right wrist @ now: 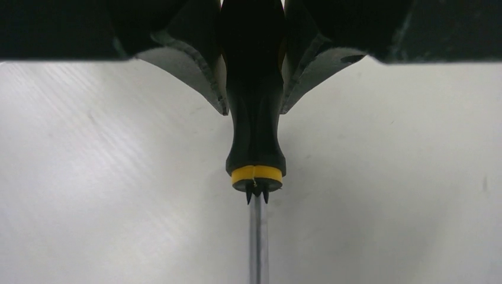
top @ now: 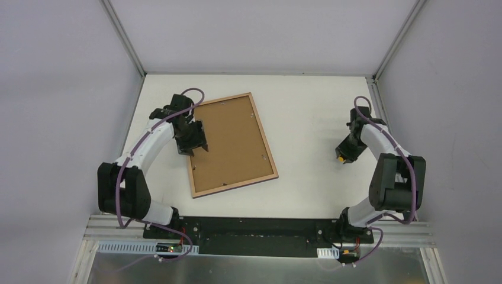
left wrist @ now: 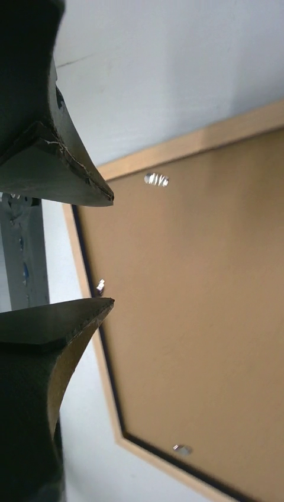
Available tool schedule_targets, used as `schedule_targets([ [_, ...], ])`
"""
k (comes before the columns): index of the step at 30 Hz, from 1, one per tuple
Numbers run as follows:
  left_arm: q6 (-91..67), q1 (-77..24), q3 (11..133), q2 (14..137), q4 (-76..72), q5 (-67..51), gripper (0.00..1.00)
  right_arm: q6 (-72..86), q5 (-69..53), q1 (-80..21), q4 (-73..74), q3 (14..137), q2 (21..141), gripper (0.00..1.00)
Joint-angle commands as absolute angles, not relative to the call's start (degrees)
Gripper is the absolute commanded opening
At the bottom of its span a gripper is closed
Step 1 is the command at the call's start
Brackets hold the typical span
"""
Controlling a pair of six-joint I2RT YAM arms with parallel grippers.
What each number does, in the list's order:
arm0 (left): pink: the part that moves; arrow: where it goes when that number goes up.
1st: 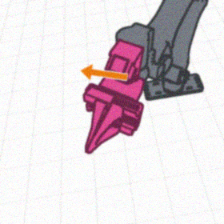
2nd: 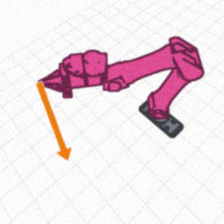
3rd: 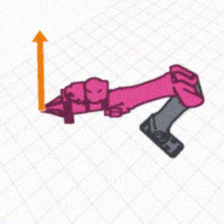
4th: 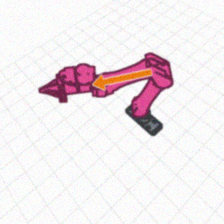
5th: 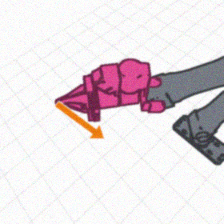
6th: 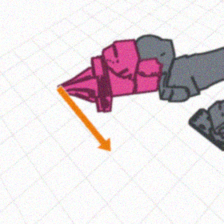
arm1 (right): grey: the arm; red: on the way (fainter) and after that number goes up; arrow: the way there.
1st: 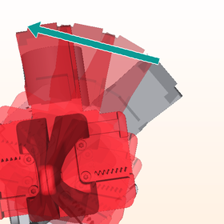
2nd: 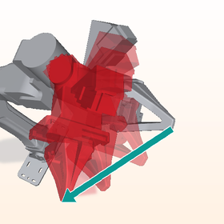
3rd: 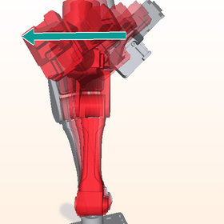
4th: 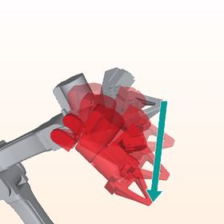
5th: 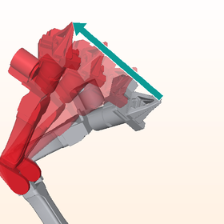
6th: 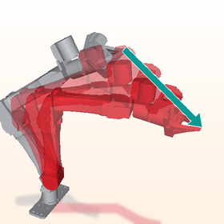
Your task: Take the photo out of the frame
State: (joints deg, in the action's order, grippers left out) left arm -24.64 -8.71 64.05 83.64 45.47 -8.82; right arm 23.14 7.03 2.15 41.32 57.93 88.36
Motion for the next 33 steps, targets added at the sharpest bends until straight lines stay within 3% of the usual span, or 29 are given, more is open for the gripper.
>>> schedule_targets([
  [1,-29.5,-13.5,64.5,78.5,48.0,-10.4,0.58,26.1,14.5,6.6,45.4,59.9,90.1,0.01],
  [6,-31.5,-17.5,66.0,75.6,48.1,-10.7,0.59,27.2,18.2,7.0,45.8,61.4,94.2,0.05],
  [14,-31.7,-18.4,64.9,70.8,48.4,-8.9,0.59,27.5,19.3,7.3,45.8,62.8,99.2,0.37],
  [23,-30.3,-18.3,61.8,68.0,48.7,-7.4,0.59,27.1,17.6,8.0,45.6,63.1,101.2,0.48],
  [33,-29.0,-18.2,62.4,70.0,48.8,-7.9,0.61,26.1,15.8,7.9,44.6,61.7,96.8,0.75],
])
